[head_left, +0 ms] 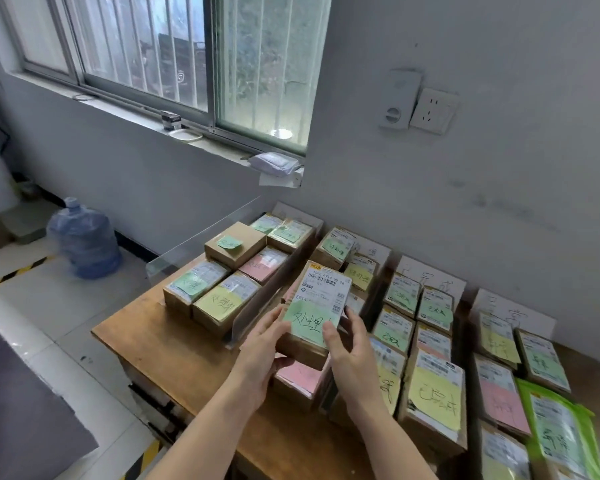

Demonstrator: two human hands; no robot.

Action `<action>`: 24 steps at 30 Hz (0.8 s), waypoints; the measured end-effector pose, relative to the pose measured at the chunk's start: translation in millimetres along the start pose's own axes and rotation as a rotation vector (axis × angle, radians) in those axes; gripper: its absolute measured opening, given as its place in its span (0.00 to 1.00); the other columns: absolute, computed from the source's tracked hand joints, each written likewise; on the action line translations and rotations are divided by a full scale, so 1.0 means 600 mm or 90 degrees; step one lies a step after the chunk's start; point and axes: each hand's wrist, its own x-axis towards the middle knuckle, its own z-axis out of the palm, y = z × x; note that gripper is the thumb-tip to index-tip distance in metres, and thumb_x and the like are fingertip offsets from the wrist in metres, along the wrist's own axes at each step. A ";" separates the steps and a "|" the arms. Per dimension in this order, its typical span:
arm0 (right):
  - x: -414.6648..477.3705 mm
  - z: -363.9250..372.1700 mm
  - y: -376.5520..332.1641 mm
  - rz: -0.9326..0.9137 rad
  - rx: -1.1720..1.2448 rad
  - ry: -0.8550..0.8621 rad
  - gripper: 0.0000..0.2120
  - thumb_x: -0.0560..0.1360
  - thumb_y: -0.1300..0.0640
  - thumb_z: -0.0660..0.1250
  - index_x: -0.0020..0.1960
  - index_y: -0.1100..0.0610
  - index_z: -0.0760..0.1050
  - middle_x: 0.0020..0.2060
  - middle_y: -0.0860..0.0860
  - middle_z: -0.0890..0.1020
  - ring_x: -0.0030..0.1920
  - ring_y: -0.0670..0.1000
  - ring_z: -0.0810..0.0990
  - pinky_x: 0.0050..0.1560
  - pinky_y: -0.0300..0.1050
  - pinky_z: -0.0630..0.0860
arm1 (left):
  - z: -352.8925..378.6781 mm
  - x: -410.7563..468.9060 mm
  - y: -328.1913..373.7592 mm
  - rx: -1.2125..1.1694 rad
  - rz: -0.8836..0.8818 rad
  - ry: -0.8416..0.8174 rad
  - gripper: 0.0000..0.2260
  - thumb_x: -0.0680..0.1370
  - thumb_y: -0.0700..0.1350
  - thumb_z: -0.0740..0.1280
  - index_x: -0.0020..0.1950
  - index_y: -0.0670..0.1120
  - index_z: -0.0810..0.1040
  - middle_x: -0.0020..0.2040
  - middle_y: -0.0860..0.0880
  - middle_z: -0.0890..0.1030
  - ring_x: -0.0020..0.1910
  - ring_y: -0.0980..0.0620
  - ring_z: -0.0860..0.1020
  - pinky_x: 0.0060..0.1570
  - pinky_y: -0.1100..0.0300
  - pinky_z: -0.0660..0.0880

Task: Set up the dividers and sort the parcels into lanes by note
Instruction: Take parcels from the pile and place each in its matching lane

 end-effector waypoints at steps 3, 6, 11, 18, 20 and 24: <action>0.029 0.028 -0.014 0.015 0.060 -0.050 0.23 0.78 0.48 0.66 0.69 0.39 0.60 0.57 0.40 0.76 0.57 0.44 0.76 0.54 0.39 0.77 | -0.019 0.030 0.024 -0.007 0.019 0.014 0.11 0.82 0.44 0.62 0.62 0.56 0.74 0.55 0.47 0.83 0.56 0.47 0.80 0.49 0.53 0.79; 0.062 0.050 -0.023 0.027 0.092 -0.088 0.21 0.79 0.51 0.66 0.64 0.37 0.60 0.58 0.44 0.77 0.55 0.42 0.75 0.41 0.32 0.76 | -0.036 0.066 0.034 0.004 0.025 0.045 0.09 0.81 0.45 0.63 0.59 0.57 0.75 0.54 0.47 0.83 0.56 0.46 0.80 0.50 0.53 0.79; 0.130 0.085 -0.034 0.061 0.136 -0.119 0.19 0.79 0.53 0.67 0.63 0.38 0.63 0.58 0.46 0.78 0.58 0.48 0.78 0.42 0.36 0.78 | -0.051 0.126 0.064 -0.026 0.007 0.068 0.09 0.82 0.45 0.62 0.60 0.56 0.75 0.53 0.44 0.83 0.53 0.45 0.82 0.49 0.52 0.81; 0.217 0.143 -0.055 0.073 0.134 -0.102 0.17 0.79 0.53 0.66 0.64 0.42 0.65 0.52 0.40 0.76 0.56 0.45 0.76 0.49 0.39 0.77 | -0.083 0.219 0.112 0.070 0.026 0.108 0.10 0.82 0.45 0.61 0.63 0.54 0.73 0.51 0.49 0.82 0.48 0.56 0.80 0.37 0.64 0.76; 0.243 0.162 -0.059 0.086 0.128 -0.089 0.18 0.79 0.52 0.66 0.66 0.43 0.65 0.56 0.44 0.78 0.58 0.47 0.77 0.54 0.43 0.79 | -0.097 0.250 0.123 0.095 0.026 0.110 0.10 0.82 0.45 0.62 0.63 0.53 0.73 0.50 0.49 0.83 0.47 0.56 0.80 0.37 0.65 0.74; 0.288 0.208 -0.066 0.117 0.121 -0.064 0.23 0.79 0.52 0.66 0.72 0.48 0.66 0.61 0.48 0.78 0.59 0.48 0.77 0.50 0.39 0.77 | -0.128 0.314 0.142 0.137 0.025 0.091 0.12 0.82 0.44 0.62 0.65 0.52 0.73 0.48 0.49 0.82 0.45 0.56 0.80 0.35 0.67 0.73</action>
